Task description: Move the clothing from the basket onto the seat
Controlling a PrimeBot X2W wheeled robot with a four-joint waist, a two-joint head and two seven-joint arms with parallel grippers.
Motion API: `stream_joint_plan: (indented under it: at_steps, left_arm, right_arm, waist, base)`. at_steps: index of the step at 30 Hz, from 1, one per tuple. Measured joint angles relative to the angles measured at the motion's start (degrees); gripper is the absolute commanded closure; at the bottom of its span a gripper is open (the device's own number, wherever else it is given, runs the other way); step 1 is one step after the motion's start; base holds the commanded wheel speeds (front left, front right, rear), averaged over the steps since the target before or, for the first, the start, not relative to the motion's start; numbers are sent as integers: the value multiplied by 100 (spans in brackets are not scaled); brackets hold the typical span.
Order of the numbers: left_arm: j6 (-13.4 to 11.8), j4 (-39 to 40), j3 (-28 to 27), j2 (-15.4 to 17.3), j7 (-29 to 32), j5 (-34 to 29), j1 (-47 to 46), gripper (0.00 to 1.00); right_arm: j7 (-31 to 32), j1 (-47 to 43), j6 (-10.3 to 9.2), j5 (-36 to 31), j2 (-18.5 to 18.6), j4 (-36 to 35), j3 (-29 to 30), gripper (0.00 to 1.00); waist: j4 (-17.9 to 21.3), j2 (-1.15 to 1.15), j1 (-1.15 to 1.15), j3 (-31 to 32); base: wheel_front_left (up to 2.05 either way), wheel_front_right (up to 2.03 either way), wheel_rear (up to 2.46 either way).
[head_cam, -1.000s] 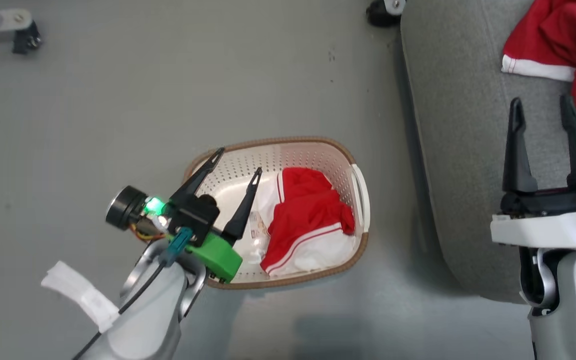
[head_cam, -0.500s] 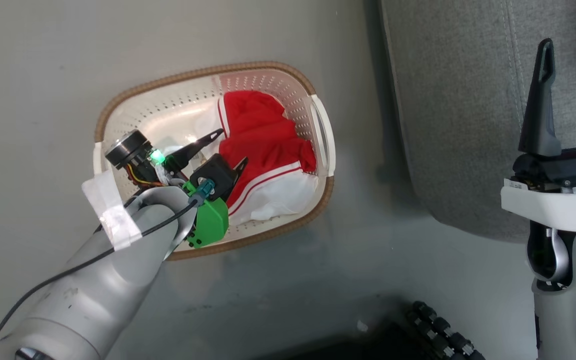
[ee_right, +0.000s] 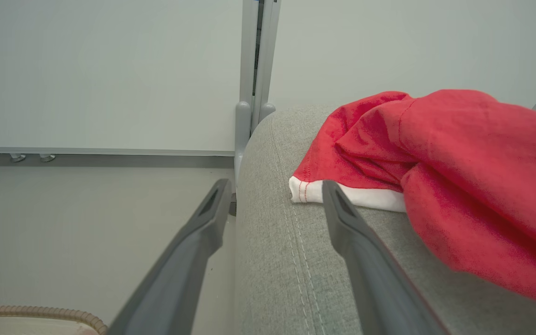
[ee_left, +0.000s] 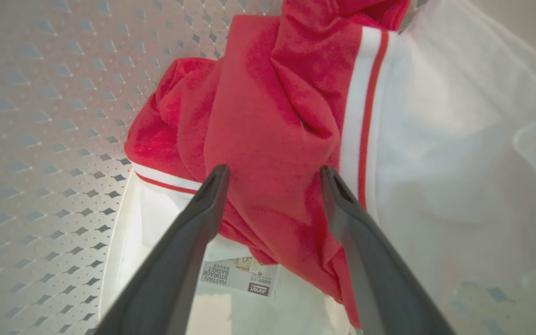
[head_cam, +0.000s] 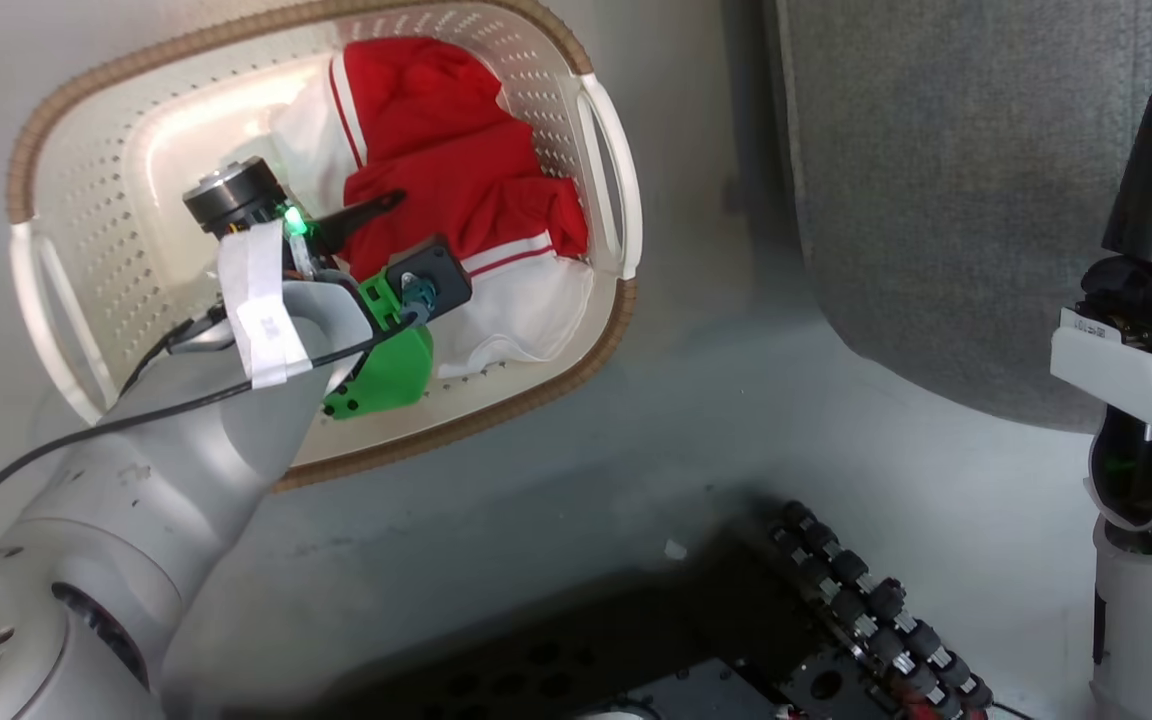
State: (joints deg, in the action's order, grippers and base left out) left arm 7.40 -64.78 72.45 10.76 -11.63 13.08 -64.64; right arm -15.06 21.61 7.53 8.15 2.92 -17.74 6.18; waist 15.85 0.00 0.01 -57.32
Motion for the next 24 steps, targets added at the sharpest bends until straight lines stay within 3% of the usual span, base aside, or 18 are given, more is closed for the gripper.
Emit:
stream_joint_plan:
  at_steps: [5,10,12,24]
  left_arm:
    - [0,-145,73,-55,94,7,-168,0]
    - [-94,-296,51,-97,-185,4,-449,0]
    - [-136,-394,40,-149,-230,19,-438,100]
    - [-130,-147,-88,-322,-342,189,-323,100]
  right_arm:
    - [0,-35,0,-36,-2,-119,15,0]
    - [0,-42,0,-131,-4,-180,22,0]
    - [0,-34,0,-131,-3,-183,23,0]
    - [0,82,0,-203,-5,-121,-14,0]
  waist:
    - [11,0,0,-233]
    - [-77,0,0,-367]
    - [-105,0,0,-395]
    - [-177,0,0,-251]
  base:
    - [0,0,0]
    - [0,0,0]
    - [0,0,0]
    - [0,0,0]
